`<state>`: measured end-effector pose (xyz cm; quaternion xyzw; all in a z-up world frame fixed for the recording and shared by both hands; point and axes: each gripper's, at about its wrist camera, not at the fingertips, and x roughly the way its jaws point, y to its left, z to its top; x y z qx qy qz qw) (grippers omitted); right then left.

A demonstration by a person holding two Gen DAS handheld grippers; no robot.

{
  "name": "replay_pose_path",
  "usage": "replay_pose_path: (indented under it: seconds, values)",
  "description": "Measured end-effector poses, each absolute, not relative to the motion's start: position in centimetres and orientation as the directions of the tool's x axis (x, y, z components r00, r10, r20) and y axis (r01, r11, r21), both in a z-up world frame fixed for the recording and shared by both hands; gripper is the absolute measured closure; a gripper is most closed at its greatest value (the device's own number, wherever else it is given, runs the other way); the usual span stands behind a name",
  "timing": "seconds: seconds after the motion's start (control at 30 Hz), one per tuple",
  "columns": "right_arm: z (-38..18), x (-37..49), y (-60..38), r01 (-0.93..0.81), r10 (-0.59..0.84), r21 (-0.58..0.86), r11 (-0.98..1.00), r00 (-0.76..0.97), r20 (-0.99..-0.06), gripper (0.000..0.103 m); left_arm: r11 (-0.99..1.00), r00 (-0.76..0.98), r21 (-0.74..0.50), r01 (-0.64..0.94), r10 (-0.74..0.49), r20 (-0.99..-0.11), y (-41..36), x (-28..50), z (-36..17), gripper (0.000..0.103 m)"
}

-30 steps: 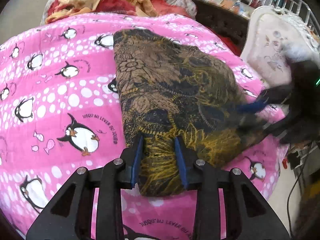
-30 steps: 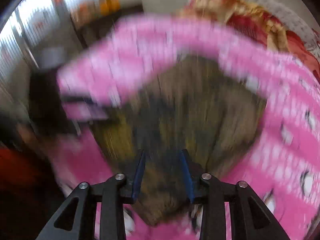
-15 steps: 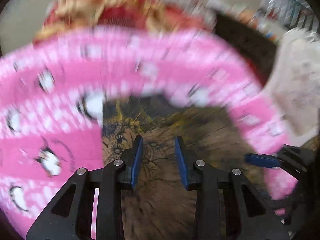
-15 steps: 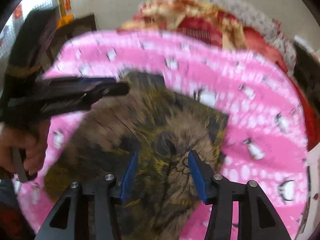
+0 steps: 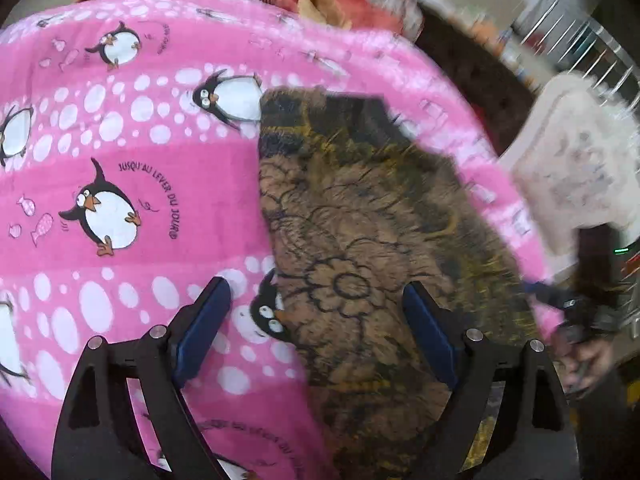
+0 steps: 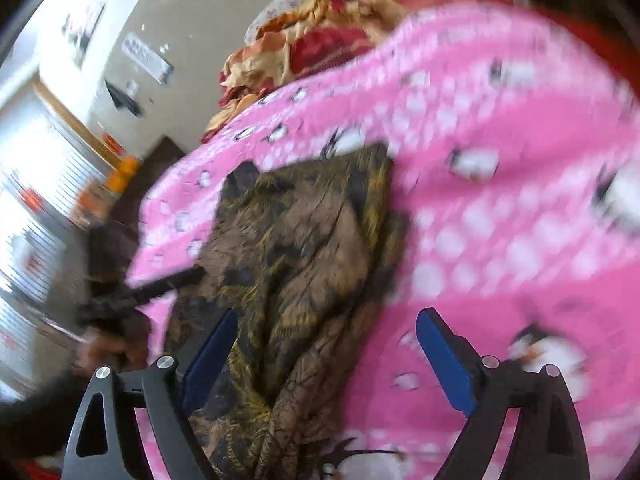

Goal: Fold small clothes

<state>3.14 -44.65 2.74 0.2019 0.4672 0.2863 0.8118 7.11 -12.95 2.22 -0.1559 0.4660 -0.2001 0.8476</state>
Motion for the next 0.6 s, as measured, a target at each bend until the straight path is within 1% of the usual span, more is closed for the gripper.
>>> replay_pose_path:
  seconds: [0.07, 0.1, 0.17, 0.3, 0.33, 0.37, 0.4, 0.47, 0.5, 0.6]
  values:
    - [1.5, 3.6, -44.3, -0.281, 0.702, 0.648, 0.708, 0.386, -0.599, 0.012, 0.765, 0.404, -0.601, 0.230, -0.637, -0.657, -12.9, 7.3, 1.6, 0.012]
    - [1.4, 3.8, -44.1, -0.304, 0.720, 0.659, 0.688, 0.393, -0.572, 0.012, 0.719, 0.371, -0.656, 0.230, -0.688, -0.624, -13.0, 7.4, 1.3, 0.012]
    - [0.9, 4.6, -43.7, -0.323, 0.751, 0.684, 0.654, 0.380, -0.540, 0.012, 0.701, 0.347, -0.668, 0.249, -0.709, -0.614, -13.6, 7.8, 1.2, 0.011]
    - [0.5, 7.3, -42.4, -0.353, 0.774, 0.693, 0.629, 0.374, -0.512, 0.013, 0.688, 0.372, -0.681, 0.250, -0.718, -0.589, -13.5, 8.4, 1.0, 0.011]
    - [0.5, 7.7, -42.2, -0.364, 0.777, 0.691, 0.625, 0.375, -0.506, 0.015, 0.684, 0.379, -0.687, 0.244, -0.719, -0.582, -13.4, 8.3, 1.0, 0.011]
    - [0.4, 8.0, -42.0, -0.373, 0.782, 0.692, 0.619, 0.372, -0.500, 0.022, 0.687, 0.384, -0.684, 0.247, -0.717, -0.582, -13.4, 8.2, 1.0, 0.011]
    - [0.2, 8.3, -42.0, -0.377, 0.793, 0.701, 0.605, 0.361, -0.491, 0.026, 0.696, 0.390, -0.672, 0.254, -0.709, -0.587, -13.4, 8.0, 1.1, 0.011]
    - [-0.1, 8.5, -41.6, -0.393, 0.798, 0.696, 0.600, 0.354, -0.488, 0.026, 0.742, 0.413, -0.601, 0.297, -0.667, -0.620, -14.3, 7.3, 1.2, 0.011]
    - [-0.2, 8.5, -41.3, -0.394, 0.789, 0.685, 0.613, 0.352, -0.503, 0.027, 0.766, 0.427, -0.562, 0.312, -0.642, -0.637, -14.7, 7.1, 1.4, 0.011]
    - [-0.3, 9.0, -39.8, -0.401, 0.743, 0.625, 0.670, 0.352, -0.570, 0.026, 0.868, 0.481, -0.370, 0.331, -0.493, -0.726, -17.2, 6.2, 1.6, 0.011]
